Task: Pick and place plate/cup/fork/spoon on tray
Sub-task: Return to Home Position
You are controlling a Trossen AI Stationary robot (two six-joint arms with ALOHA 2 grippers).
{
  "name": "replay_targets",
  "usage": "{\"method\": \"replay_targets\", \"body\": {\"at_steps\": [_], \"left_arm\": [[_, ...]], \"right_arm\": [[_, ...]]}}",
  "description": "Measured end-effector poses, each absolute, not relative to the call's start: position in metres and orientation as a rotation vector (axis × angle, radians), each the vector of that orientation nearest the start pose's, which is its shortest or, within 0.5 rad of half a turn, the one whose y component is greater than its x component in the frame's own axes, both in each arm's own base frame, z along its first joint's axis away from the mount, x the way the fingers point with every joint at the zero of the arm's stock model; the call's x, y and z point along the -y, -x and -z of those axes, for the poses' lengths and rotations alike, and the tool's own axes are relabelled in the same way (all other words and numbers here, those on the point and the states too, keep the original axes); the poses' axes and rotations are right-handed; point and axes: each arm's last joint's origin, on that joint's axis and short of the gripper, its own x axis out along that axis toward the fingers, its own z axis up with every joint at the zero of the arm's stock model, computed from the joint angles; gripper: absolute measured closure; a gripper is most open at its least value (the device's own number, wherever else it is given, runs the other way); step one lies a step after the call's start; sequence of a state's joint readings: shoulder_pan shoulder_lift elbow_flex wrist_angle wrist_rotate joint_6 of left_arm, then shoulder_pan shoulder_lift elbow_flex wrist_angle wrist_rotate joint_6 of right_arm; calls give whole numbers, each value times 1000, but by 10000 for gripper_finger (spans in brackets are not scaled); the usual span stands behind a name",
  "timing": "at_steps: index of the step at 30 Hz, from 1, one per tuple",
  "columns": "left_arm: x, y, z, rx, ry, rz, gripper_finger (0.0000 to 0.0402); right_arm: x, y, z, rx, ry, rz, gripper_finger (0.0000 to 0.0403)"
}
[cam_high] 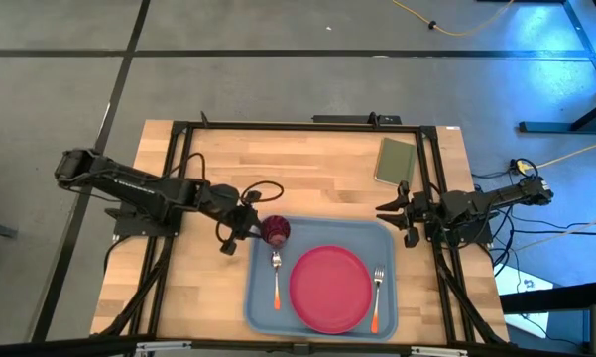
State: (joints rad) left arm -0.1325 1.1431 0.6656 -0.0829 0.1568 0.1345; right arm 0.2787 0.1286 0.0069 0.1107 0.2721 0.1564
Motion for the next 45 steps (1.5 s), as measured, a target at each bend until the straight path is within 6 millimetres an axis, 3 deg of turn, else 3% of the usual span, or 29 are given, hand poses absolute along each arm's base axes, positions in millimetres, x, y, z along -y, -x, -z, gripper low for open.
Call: {"method": "replay_targets", "body": {"at_steps": [10, 14, 21, 28, 35, 41, 45], "left_arm": [[26, -216, -182, -336, -14, 303, 321], [27, -205, -191, -250, -24, 278, 321], [25, -184, -195, -323, -13, 275, 321], [21, -160, -174, -313, 55, 245, 321], [19, -137, -158, -181, 78, 242, 321], [17, -126, -155, -136, 69, 237, 321], [16, -121, -156, -136, 68, 212, 321]], "right_arm": [[-21, -102, -166, -9, -205, -7, 301], [-21, -102, -166, -10, -204, -7, 301], [-21, -102, -166, -12, -202, -8, 301], [-21, -102, -176, 90, -229, -19, 301], [-21, -100, -187, 198, -151, -18, 301], [-20, -101, -184, 171, 2, 32, 301], [-19, -101, -186, 187, -76, 54, 301]]}}
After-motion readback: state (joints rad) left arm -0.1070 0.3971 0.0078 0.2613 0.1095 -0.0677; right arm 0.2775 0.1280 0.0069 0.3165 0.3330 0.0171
